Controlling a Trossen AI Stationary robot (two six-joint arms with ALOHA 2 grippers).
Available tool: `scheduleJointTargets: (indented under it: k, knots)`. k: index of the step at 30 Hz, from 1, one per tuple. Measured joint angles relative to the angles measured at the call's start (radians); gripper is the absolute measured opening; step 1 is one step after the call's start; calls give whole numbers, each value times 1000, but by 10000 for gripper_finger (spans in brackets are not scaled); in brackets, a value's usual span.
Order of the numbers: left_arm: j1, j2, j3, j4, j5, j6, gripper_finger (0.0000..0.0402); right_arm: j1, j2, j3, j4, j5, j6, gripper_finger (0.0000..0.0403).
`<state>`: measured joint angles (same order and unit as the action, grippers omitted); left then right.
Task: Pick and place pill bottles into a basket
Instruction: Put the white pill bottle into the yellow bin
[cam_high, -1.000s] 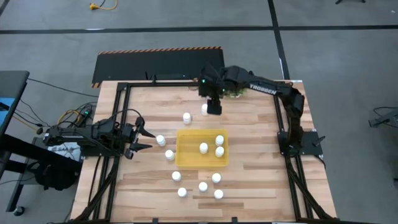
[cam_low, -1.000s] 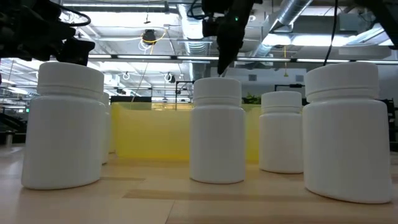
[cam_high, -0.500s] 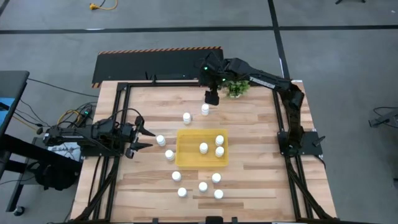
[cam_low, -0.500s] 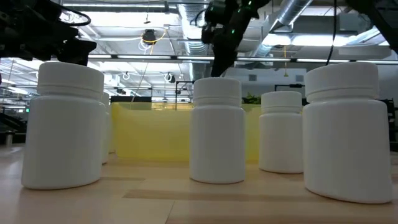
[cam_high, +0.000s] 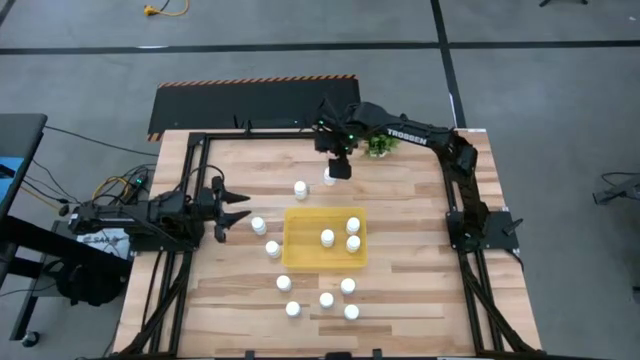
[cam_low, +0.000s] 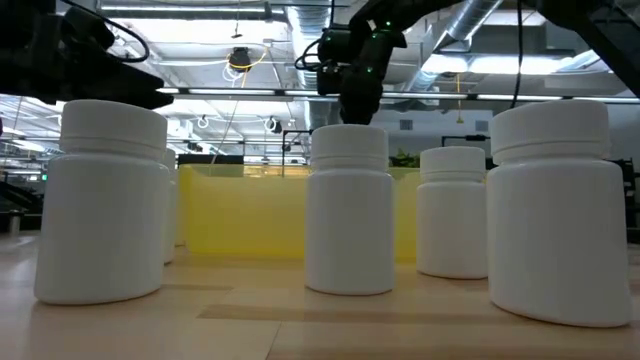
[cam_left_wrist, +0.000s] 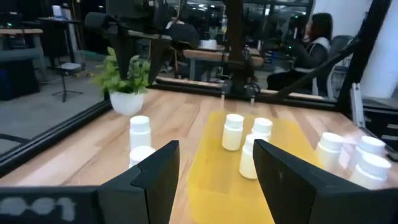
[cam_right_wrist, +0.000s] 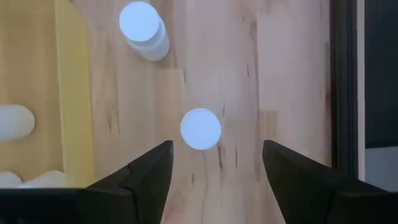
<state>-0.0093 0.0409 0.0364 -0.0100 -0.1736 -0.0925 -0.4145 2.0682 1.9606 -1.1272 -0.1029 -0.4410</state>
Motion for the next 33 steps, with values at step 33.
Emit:
scheduleJointTargets:
  k: [33]
  knots:
    - [0, 5, 0, -13, 29, 27, 194, 3, 97, -2, -21, 3, -41, 240]
